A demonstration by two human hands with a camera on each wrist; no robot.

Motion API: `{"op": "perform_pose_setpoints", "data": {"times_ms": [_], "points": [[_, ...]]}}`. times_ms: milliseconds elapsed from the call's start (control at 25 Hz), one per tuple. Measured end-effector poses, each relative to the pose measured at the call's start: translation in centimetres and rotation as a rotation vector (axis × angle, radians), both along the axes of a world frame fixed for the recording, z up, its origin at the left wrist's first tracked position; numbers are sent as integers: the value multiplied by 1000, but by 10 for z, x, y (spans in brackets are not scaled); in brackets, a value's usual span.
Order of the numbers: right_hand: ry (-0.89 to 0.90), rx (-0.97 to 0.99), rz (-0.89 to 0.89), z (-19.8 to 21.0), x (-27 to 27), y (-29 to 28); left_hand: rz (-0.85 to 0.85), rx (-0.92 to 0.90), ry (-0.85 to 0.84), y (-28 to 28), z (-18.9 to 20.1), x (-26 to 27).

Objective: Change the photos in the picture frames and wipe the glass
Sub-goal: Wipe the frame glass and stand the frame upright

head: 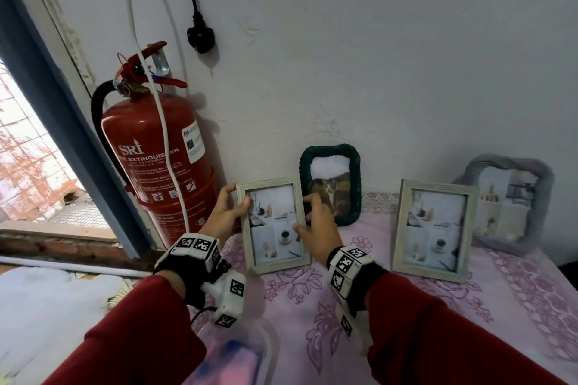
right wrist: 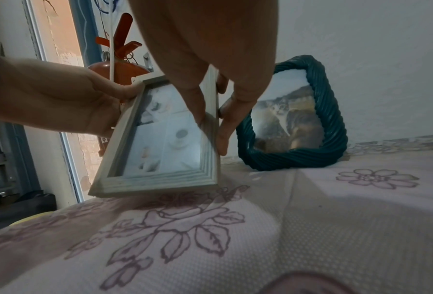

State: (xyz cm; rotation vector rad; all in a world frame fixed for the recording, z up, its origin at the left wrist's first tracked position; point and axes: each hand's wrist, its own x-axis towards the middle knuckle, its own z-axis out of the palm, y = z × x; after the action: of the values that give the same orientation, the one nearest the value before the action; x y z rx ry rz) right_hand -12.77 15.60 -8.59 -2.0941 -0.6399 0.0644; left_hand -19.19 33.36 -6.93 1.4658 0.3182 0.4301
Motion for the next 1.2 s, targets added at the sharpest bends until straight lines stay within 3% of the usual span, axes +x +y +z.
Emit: {"op": "perform_pose_setpoints", "data": {"times_ms": [600,1200], "points": [[26,5,14,-4,-11,-14,-36,53,63,-13,2,-22],[39,-88,11,-8,-8,-27,51,453,270,-4,-1,-33]]}}
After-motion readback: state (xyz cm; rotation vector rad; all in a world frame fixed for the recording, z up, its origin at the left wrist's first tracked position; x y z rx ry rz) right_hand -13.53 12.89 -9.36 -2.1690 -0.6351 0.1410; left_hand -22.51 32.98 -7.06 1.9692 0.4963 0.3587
